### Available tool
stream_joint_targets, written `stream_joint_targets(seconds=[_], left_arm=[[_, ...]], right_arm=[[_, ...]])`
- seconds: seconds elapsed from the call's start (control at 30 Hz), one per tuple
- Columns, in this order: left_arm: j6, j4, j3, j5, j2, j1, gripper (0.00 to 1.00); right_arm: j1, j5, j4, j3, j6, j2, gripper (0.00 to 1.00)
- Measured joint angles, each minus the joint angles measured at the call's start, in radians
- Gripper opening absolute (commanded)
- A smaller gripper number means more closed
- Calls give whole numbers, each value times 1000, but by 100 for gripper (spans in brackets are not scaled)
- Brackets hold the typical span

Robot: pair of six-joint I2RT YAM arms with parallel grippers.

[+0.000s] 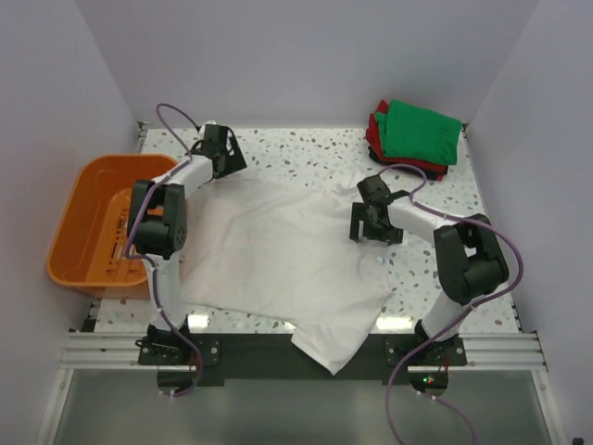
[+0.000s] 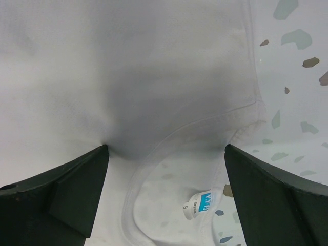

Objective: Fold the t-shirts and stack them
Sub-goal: Flatten the tshirt out

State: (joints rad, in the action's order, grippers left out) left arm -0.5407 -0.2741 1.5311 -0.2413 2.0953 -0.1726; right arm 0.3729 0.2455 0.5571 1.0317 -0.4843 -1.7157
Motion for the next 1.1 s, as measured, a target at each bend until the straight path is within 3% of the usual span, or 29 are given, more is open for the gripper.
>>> stream_joint_targets(seconds=[0.2,0.3,0.67,0.9,1.1], left_arm=[[-16,-23,364,57,216,93,100],[-15,-40,427,82,250,112,100],[28,-42,160,195,-59,57,100],[44,1,-151,217,-359,-50,100],[39,3,-309,222,-371,-63,100]], right_arm=[[-16,2,2,0,13,0,99],[-17,3,3,2,15,0,99],[-34,27,63,89,56,7,99],[-34,-58,48,194,122,64,99],[-33,-142,16,431,160,-114,99]])
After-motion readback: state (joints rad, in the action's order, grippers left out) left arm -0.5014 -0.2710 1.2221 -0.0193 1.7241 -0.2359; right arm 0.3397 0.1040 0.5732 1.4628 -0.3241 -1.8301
